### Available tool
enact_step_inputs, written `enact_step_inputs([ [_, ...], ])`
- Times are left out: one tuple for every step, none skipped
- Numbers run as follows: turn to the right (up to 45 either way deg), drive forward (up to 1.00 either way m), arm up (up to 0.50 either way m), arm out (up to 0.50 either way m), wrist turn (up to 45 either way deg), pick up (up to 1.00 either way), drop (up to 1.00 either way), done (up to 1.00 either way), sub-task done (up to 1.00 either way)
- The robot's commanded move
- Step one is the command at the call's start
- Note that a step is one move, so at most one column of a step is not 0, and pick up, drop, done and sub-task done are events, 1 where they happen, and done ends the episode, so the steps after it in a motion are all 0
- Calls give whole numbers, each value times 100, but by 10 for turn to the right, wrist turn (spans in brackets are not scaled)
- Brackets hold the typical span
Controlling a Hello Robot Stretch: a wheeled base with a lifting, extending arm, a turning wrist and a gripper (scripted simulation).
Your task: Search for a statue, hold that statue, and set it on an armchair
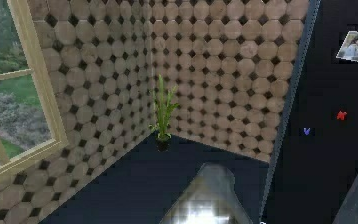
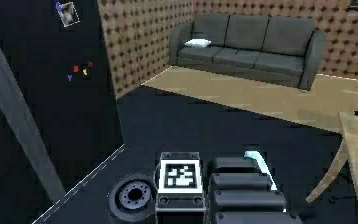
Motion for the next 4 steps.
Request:
enact_step_inputs([
  [-30,0,0,0,0,0,0,0,0],
  [0,25,0,0,0,0,0,0,0],
  [-450,0,0,0,0,0,0,0,0],
  [-450,0,0,0,0,0,0,0,0],
])
